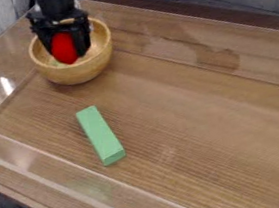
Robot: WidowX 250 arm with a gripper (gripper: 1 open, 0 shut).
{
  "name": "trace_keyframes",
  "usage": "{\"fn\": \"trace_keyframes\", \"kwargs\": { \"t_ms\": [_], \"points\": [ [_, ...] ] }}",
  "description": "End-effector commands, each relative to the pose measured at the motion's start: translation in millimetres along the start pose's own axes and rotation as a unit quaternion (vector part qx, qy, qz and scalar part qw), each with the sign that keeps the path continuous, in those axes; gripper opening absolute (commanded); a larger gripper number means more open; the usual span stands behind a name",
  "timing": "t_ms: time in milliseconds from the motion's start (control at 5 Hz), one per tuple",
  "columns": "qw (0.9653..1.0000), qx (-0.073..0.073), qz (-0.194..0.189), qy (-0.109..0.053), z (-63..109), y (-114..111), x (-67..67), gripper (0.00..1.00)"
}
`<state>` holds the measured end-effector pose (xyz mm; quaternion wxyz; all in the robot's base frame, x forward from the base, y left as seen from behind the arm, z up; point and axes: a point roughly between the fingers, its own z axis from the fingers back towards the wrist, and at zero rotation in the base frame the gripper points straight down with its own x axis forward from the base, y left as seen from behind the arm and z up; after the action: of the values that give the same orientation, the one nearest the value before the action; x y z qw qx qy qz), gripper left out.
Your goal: Move the red fruit to the left
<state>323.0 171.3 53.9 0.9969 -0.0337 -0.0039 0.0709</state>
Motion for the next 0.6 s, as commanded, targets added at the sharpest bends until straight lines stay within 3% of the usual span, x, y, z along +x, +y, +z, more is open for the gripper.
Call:
{"fn": "trace_keyframes", "kwargs": {
  "t_ms": [0,400],
  "points": [
    [0.9986,0.017,-0.007,-0.05,37.1,2.1,-1.2,0.0],
    [0.998,0.016,0.012,-0.061,42.0,4.4,-13.4,0.0]
  ]
}}
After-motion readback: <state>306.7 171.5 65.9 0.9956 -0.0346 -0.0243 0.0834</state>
